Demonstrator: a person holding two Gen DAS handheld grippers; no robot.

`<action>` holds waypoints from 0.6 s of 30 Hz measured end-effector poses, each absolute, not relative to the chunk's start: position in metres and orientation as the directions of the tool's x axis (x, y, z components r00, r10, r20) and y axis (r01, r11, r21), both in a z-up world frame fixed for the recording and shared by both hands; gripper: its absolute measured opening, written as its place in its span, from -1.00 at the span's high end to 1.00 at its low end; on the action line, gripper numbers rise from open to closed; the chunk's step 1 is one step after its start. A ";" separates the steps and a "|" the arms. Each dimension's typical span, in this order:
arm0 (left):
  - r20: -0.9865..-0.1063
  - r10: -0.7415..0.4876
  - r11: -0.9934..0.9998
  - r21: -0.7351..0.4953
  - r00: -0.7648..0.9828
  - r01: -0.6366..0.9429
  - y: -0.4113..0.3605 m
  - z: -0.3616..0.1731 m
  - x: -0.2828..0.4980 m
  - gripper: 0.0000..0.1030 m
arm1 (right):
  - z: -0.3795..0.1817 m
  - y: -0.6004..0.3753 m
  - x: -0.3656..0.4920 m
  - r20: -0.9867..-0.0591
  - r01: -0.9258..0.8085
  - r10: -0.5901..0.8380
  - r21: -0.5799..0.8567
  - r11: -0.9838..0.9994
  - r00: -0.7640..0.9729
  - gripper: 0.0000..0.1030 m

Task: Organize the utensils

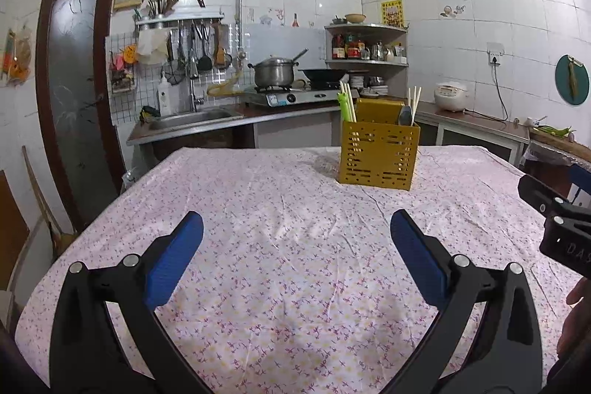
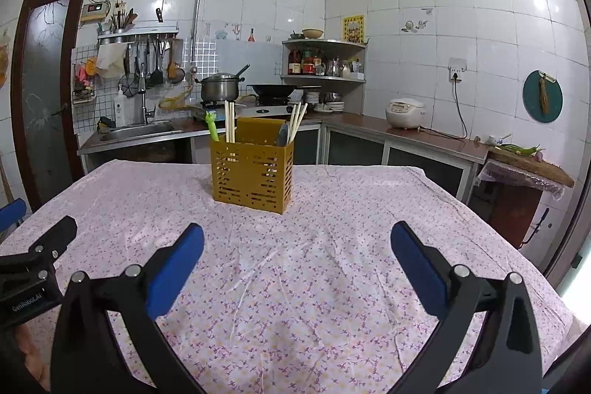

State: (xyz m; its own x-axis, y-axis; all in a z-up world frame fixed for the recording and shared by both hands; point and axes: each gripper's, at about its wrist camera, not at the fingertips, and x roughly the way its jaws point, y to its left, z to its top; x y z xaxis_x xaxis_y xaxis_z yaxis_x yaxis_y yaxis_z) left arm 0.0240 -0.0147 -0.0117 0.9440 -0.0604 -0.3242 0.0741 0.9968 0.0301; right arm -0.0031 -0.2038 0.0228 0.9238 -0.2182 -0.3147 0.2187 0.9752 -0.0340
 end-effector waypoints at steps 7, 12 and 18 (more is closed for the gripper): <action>-0.322 -0.065 0.997 0.028 0.945 0.078 -0.014 -0.008 0.023 -0.90 | 0.024 -0.206 -0.002 -0.318 0.221 -0.217 -0.023 0.975 0.923 -0.92; -0.325 -0.062 0.997 0.032 0.944 0.076 -0.013 -0.007 0.023 -0.90 | 0.021 -0.206 0.000 -0.323 0.220 -0.215 -0.023 0.975 0.922 -0.92; -0.332 -0.065 0.996 0.031 0.941 0.080 -0.014 -0.008 0.024 -0.90 | 0.021 -0.205 -0.001 -0.323 0.221 -0.216 -0.022 0.975 0.922 -0.92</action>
